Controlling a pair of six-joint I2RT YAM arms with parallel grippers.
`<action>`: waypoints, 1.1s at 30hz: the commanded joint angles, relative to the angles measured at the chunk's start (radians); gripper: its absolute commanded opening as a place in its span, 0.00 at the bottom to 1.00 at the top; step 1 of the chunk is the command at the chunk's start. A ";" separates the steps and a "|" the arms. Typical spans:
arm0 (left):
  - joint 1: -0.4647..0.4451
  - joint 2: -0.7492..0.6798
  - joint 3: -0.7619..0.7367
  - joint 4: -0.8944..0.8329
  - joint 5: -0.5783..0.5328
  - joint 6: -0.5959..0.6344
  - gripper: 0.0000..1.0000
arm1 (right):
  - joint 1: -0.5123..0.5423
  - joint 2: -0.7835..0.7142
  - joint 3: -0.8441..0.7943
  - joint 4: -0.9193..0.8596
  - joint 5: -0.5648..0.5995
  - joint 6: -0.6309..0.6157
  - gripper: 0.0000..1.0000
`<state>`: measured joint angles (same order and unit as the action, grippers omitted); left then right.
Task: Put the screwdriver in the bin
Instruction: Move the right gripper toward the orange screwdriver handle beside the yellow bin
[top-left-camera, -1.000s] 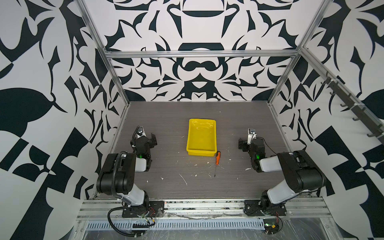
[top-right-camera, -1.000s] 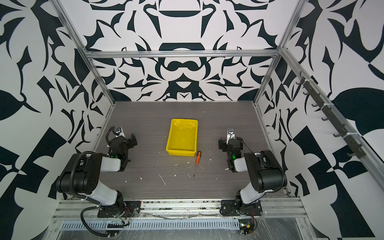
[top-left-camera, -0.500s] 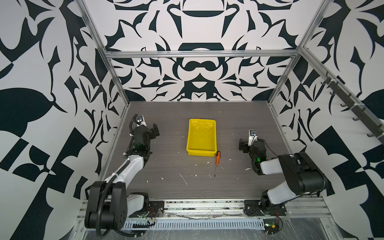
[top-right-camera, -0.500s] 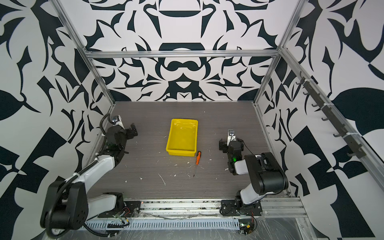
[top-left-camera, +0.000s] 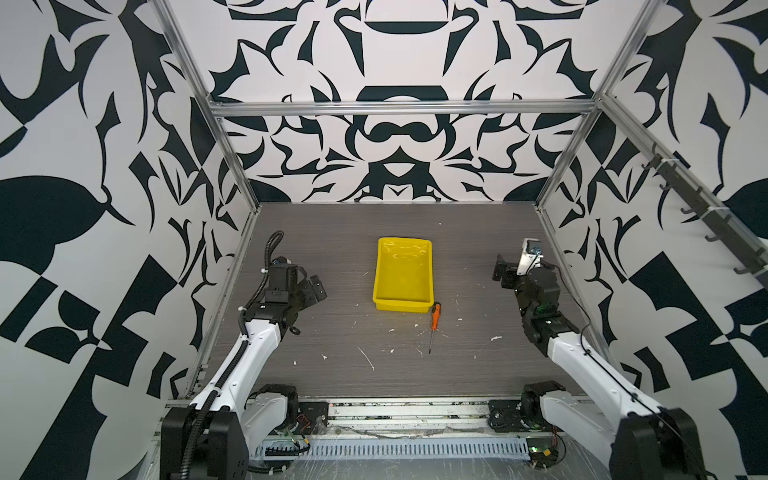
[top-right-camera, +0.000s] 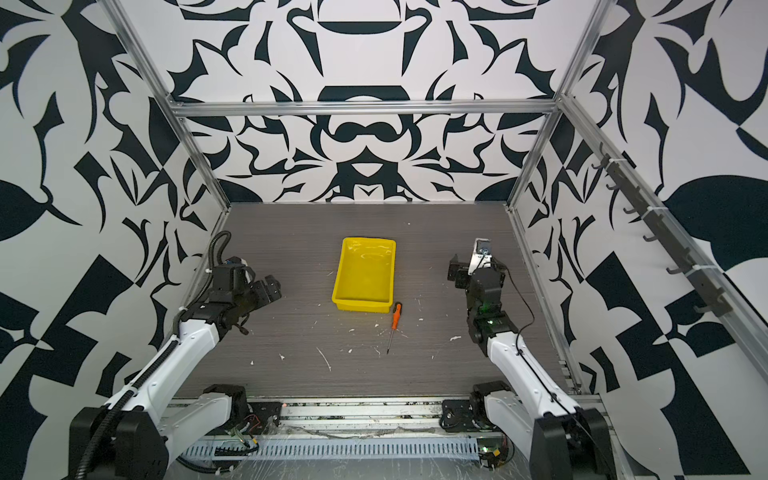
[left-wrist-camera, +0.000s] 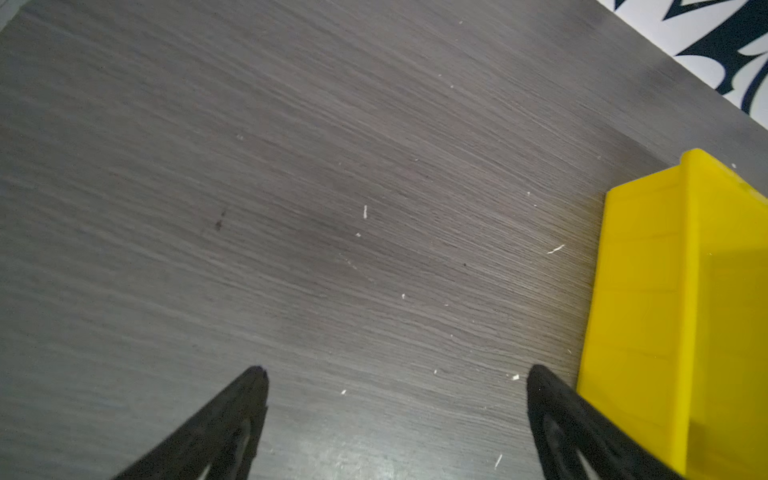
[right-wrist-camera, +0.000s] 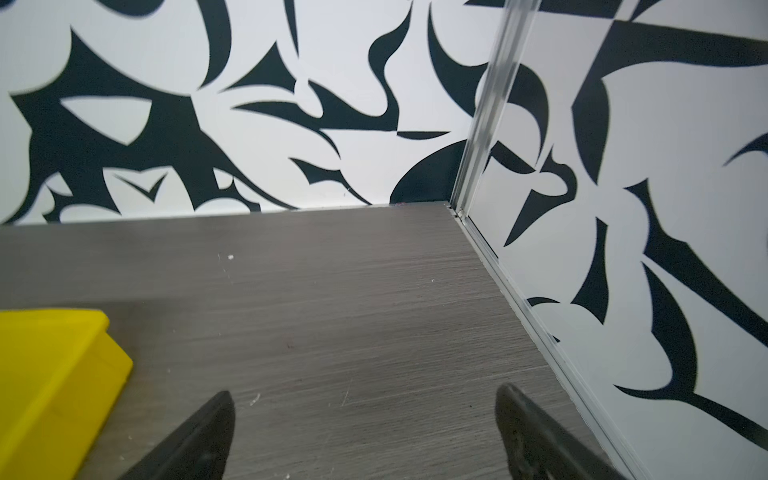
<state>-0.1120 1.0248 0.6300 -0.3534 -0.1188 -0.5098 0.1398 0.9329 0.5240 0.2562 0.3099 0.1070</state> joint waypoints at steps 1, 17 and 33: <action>0.000 -0.052 -0.024 -0.070 -0.076 -0.108 1.00 | 0.002 -0.027 0.138 -0.394 0.117 0.209 1.00; 0.002 -0.239 -0.158 -0.044 -0.126 -0.263 1.00 | 0.006 0.196 0.061 -0.548 -0.462 0.579 0.90; 0.002 -0.333 -0.169 -0.119 -0.275 -0.305 1.00 | 0.470 0.179 -0.043 -0.431 -0.220 0.780 0.74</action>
<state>-0.1116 0.7254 0.4805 -0.4343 -0.3172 -0.7788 0.5743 1.1221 0.5007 -0.2279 0.0109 0.8082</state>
